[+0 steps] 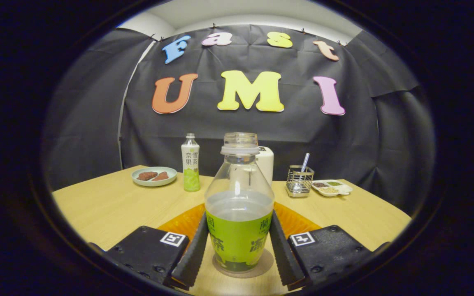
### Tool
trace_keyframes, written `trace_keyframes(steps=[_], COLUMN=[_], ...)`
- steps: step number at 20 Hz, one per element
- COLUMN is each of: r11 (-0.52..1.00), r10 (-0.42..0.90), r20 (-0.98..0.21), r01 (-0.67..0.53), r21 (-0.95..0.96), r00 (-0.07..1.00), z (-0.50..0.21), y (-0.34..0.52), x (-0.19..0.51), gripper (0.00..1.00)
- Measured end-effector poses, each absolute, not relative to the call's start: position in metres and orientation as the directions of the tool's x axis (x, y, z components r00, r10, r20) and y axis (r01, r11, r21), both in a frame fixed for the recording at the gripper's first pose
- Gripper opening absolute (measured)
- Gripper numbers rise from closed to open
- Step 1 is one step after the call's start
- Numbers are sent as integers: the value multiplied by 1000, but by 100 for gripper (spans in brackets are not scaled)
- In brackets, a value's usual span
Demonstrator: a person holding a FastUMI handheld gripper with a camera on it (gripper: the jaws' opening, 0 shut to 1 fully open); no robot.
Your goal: Take the bottle from table, then pour the juice into the cup, finally place the bottle on the coaster
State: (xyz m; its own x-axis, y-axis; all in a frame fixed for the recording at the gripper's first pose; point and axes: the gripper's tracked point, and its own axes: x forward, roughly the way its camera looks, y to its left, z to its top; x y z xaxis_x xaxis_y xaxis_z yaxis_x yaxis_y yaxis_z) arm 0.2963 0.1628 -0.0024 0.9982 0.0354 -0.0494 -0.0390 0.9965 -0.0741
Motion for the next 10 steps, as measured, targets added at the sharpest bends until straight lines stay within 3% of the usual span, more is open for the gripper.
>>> trace_keyframes(steps=[7,10], r11=[997,995], r10=[42,50], r20=[-67,-43], r01=[-46,-54], r21=[-65,-84], r00=[997,998], z=[0,12], y=[160,162], x=[287,278], gripper=[83,96])
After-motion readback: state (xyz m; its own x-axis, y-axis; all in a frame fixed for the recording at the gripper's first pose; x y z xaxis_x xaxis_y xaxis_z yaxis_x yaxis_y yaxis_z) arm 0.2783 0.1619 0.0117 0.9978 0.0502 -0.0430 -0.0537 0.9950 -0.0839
